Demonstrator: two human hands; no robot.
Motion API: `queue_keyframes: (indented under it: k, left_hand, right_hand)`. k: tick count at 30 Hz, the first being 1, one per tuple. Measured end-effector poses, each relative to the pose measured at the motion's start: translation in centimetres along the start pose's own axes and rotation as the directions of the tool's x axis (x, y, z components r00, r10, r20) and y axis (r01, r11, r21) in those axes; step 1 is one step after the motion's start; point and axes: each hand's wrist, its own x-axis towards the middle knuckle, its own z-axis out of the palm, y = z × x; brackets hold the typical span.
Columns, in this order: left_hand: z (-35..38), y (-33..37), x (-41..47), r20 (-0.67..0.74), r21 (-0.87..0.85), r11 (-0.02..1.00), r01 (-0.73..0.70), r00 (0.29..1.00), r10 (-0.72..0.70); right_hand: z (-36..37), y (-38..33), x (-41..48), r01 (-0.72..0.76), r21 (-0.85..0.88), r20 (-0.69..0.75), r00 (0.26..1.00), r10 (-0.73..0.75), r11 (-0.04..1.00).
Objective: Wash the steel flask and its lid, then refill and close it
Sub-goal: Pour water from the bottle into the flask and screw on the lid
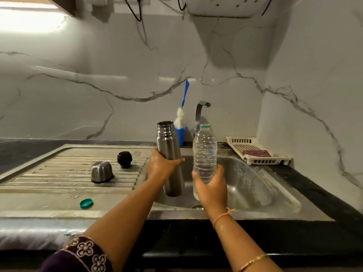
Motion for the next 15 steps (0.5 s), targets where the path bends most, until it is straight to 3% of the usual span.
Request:
queue_keyframes:
  k: [7,15]
  left_hand:
    - [1.1,-3.5,2.0,0.070,0.120,0.993,-0.010,0.998,0.002]
    - [0.7,-4.8,4.2,0.115,0.184,0.981,-0.058,0.993,0.037]
  right_hand:
    - [-0.1,0.1,0.3,0.015,-0.062,0.105,0.994,-0.009,0.998]
    - [0.8,-0.1,4.3,0.028,-0.122,0.093,0.996,-0.017,0.992]
